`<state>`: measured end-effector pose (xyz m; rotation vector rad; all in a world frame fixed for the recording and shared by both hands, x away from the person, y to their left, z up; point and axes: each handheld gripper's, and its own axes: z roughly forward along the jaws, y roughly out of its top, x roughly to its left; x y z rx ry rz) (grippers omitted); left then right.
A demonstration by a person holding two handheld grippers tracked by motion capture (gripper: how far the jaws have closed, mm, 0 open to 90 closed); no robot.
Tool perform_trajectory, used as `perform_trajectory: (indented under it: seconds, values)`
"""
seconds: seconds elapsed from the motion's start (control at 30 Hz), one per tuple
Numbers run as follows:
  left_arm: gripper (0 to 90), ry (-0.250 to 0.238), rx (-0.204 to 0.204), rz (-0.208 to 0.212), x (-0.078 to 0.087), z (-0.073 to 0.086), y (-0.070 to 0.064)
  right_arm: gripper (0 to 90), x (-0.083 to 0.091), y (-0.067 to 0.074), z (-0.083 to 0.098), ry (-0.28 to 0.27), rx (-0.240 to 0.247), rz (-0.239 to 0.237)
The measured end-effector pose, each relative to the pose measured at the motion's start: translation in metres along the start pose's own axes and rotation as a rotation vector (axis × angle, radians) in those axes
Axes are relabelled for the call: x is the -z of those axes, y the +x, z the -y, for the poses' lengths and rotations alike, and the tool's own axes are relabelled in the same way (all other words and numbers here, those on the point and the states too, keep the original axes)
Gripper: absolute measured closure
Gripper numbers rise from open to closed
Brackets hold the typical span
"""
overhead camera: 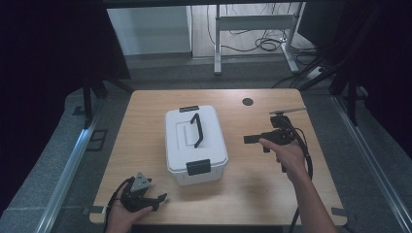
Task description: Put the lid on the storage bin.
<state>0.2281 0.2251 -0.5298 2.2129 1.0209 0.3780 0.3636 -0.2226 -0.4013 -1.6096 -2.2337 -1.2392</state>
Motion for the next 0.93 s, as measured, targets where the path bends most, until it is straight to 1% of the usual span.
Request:
perform_trajectory:
  seconds: [0.03, 0.13, 0.17, 0.2, 0.4, 0.47, 0.5, 0.63, 0.8, 0.93]
  values:
    - [18.9, 0.001, 0.002, 0.0, 0.0, 0.0, 0.0, 37.3, 0.001, -0.004, 0.004, -0.001, -0.003, 0.001]
    - [18.9, 0.002, -0.002, -0.002, 0.0, 0.0, -0.001, 37.3, 0.004, -0.016, 0.016, -0.007, -0.013, 0.024]
    - [18.9, 0.003, -0.004, -0.003, 0.0, 0.0, -0.001, 37.3, 0.006, -0.025, 0.024, -0.011, -0.031, 0.028]
    - [18.9, 0.004, -0.005, -0.002, 0.0, 0.0, -0.001, 37.3, 0.006, -0.025, 0.024, -0.011, -0.031, 0.028]
    - [18.9, 0.007, -0.007, -0.002, 0.0, 0.0, -0.002, 37.3, 0.004, -0.045, 0.044, -0.01, -0.065, 0.043]
    - [18.8, 0.007, -0.006, -0.003, 0.0, 0.0, -0.002, 37.3, 0.002, -0.049, 0.051, -0.002, -0.065, 0.052]
    - [18.9, 0.007, -0.006, -0.003, 0.0, 0.0, -0.001, 37.3, -0.001, -0.052, 0.057, 0.002, -0.064, 0.055]
    - [18.8, 0.004, -0.006, -0.005, 0.0, 0.0, -0.001, 37.3, -0.005, -0.053, 0.064, 0.006, -0.064, 0.053]
    - [18.8, 0.004, -0.009, -0.005, 0.001, -0.001, -0.002, 37.3, -0.002, -0.048, 0.062, -0.009, -0.044, 0.055]
    - [18.8, 0.002, -0.006, -0.006, 0.001, 0.0, -0.001, 37.3, -0.005, -0.046, 0.063, -0.001, -0.029, 0.065]
